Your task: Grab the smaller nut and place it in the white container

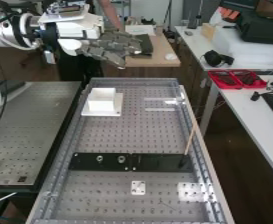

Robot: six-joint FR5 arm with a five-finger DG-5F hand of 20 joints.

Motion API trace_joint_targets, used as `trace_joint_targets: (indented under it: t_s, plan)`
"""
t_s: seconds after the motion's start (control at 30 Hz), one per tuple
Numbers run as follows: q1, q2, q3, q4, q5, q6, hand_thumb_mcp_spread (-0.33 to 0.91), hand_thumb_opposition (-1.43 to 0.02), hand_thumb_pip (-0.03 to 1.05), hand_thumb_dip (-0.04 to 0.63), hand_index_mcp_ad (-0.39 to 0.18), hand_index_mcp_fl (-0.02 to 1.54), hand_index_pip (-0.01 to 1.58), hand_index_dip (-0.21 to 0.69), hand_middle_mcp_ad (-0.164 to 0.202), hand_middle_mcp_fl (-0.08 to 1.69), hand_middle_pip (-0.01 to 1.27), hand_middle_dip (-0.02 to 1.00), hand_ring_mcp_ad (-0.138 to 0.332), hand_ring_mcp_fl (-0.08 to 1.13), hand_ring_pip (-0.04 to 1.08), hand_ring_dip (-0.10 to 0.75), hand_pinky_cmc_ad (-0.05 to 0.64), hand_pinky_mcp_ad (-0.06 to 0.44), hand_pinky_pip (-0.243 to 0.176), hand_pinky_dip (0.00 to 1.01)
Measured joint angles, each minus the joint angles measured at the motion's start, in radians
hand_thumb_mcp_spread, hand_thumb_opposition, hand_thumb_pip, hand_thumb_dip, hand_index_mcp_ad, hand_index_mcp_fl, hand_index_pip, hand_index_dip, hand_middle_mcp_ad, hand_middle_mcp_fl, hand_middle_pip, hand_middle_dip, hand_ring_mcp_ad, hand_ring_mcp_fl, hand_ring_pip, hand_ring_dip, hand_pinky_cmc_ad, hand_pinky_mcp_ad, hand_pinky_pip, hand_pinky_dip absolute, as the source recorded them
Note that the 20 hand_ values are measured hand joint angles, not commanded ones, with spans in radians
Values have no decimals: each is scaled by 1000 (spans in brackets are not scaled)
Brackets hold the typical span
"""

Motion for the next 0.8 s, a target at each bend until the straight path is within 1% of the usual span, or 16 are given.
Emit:
trace_joint_targets:
  t_s: [0.03,0.1,0.2,0.3,0.33,0.4,0.53,0.63,0.73,0.77,0.8]
  plan:
    - [-6,2,5,-8,-1,2,290,-747,527,204,-105,119,410,51,59,185,129,239,105,16,120,87,367,278,-58,463]
    - [-16,5,13,-19,-5,9,290,-747,527,204,-105,136,387,56,59,182,129,239,105,16,120,87,377,278,-75,464]
    - [-30,7,24,-32,-15,12,291,-747,527,204,-103,175,353,77,58,185,129,239,105,16,120,87,379,281,-75,475]
    - [-35,6,33,-39,-23,15,293,-749,524,202,-96,169,328,93,58,185,129,239,105,16,120,87,379,278,-75,476]
    - [-37,5,37,-42,-27,11,290,-749,518,190,-96,175,319,89,58,182,129,236,101,16,120,87,379,278,-75,476]
    - [-41,4,45,-47,-34,3,290,-749,508,190,-96,175,305,108,58,185,129,239,101,16,120,87,379,278,-75,473]
    - [-49,-2,68,-70,-52,-3,290,-747,506,190,-96,169,244,119,58,182,129,239,105,16,120,87,379,278,-75,473]
    - [-53,-9,78,-80,-60,-8,290,-747,508,190,-96,169,211,126,58,182,129,239,105,16,120,87,386,278,-75,490]
    - [-54,-16,85,-86,-64,-8,290,-747,494,190,-96,175,190,140,58,185,129,239,105,16,120,87,379,278,-75,490]
    - [-54,-17,86,-87,-64,-7,293,-742,494,190,-96,169,182,140,58,187,129,239,105,16,120,87,394,278,-75,490]
    - [-54,-19,89,-89,-66,-7,290,-730,494,190,-96,175,183,140,56,178,129,239,105,16,124,87,396,278,-75,490]
